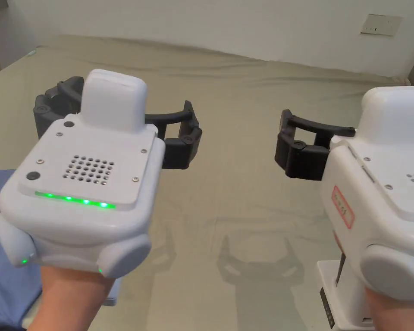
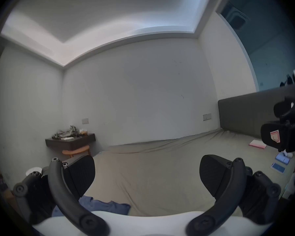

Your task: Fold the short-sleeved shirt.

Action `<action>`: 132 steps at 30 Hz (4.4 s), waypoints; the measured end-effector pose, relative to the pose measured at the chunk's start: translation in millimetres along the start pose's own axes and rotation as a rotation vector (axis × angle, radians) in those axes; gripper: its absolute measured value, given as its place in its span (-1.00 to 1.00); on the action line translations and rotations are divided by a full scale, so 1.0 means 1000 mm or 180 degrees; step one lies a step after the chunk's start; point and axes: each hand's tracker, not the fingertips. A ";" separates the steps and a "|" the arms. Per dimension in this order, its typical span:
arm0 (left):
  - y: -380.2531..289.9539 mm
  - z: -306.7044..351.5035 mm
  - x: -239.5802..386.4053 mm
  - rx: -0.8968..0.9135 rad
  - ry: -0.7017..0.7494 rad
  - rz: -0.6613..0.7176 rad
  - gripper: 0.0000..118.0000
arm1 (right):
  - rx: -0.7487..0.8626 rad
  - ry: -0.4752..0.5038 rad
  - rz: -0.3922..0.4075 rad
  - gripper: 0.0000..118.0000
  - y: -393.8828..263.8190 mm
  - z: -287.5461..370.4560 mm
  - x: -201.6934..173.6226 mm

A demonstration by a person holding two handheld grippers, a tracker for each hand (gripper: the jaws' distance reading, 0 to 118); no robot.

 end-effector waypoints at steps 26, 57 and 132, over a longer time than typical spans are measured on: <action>-0.002 -0.013 0.013 -0.0161 -0.0297 0.0066 -1.00 | -0.0042 0.0110 0.0069 -0.98 -0.007 -0.003 -0.003; -0.016 0.107 -0.182 -0.0501 0.1799 -0.0218 -1.00 | 0.0173 0.2142 0.0108 -0.98 0.016 -0.019 -0.198; -0.240 -0.069 -0.313 -0.1976 0.0766 0.1680 -1.00 | -0.0708 0.1759 0.0311 -0.97 -0.035 -0.095 -0.201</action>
